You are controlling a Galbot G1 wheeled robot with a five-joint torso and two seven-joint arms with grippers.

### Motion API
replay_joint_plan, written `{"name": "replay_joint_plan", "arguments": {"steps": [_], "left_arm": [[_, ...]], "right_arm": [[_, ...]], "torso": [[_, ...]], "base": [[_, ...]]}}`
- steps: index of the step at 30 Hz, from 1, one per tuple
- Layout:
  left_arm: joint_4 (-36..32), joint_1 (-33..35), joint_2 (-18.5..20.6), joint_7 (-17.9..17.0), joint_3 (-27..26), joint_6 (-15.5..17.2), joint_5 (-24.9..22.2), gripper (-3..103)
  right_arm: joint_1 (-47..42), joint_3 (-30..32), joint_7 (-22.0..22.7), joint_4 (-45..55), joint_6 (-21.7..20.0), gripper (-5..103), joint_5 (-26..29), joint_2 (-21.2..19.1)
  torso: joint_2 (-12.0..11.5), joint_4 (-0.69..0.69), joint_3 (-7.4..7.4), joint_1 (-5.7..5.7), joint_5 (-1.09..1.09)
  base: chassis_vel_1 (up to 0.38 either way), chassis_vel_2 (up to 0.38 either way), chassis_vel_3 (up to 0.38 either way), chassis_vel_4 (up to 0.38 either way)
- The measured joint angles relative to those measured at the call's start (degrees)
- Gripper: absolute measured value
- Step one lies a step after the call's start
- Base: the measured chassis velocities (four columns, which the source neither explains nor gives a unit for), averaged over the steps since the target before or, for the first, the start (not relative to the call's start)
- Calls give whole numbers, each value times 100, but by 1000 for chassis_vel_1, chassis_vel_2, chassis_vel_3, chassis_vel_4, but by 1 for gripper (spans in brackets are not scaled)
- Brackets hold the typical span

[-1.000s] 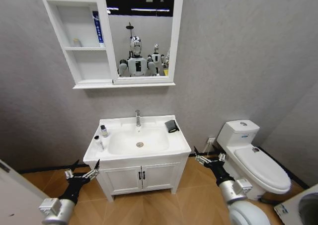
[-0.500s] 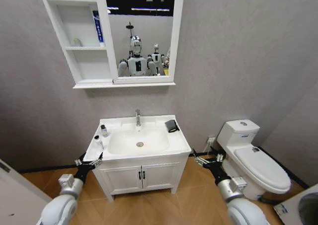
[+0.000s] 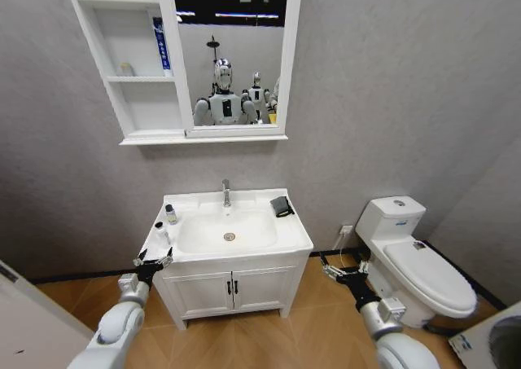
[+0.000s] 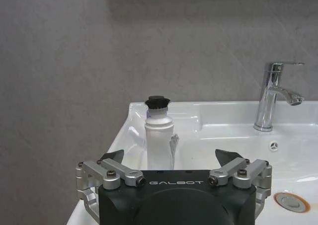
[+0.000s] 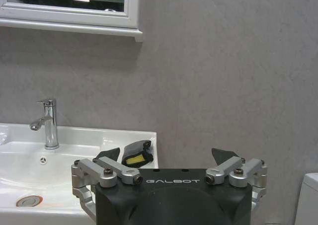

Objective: Move facial cleanser and shampoo from washbasin to cabinet, then wipe washbasin with towel.

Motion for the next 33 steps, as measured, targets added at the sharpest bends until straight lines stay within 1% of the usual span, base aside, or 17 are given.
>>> {"name": "replay_joint_plan", "arguments": {"steps": [1,6,10,13,15,16,19,26,27,28,29,31,33], "left_arm": [[0,0,0,0,0,0,0,100],[319,-433,71,-32,194,4,-56,100],[466,-600,75,-37,266,-5,-57,100],[744,-906,30,-97,368,-31,-41,100],[800,-954,20,-161,388,-36,-20,100],[875,-1020,1,-293,410,-37,14,100],[953,-1097,-16,-385,429,-37,31,100],[1122,-1208,-62,-398,469,-34,67,100],[1159,-1244,-69,-397,490,-32,82,102],[1159,-1244,-69,-397,490,-32,82,102],[1183,-1272,-74,-396,505,-32,88,100],[1213,-1330,-81,-351,538,-42,85,91],[1220,-1346,-86,-302,544,-71,82,91]], "right_arm": [[0,0,0,0,0,100,0,0],[-13,19,19,11,4,100,21,30],[-22,20,44,13,4,100,25,38],[-43,62,80,25,3,100,67,-5],[-44,73,85,28,4,100,84,-27],[-44,89,96,35,4,100,119,-70],[-39,100,118,47,-3,100,169,-115],[-3,101,211,66,-114,100,279,-190],[1,104,224,67,-120,100,302,-220],[1,104,224,67,-120,100,302,-220],[3,118,229,67,-121,100,316,-238],[4,152,249,88,-121,100,343,-258],[-2,161,255,98,-122,100,348,-259]], "torso": [[0,0,0,0,0],[0,0,0,0,0],[0,0,0,0,0],[0,-1,0,0,0],[0,0,0,0,0],[0,0,0,0,-1],[0,0,-1,0,0],[0,0,0,0,0],[0,0,0,0,0],[0,0,0,0,0],[0,0,0,0,0],[0,0,0,0,0],[0,0,0,0,0]], "base": [[0,0,0,0],[0,0,0,0],[0,0,0,0],[0,0,0,0],[0,0,0,0],[0,0,0,0],[0,0,0,0],[0,0,0,0],[0,0,0,0],[0,0,0,0],[0,0,0,0],[0,0,0,0],[0,0,0,0]]}}
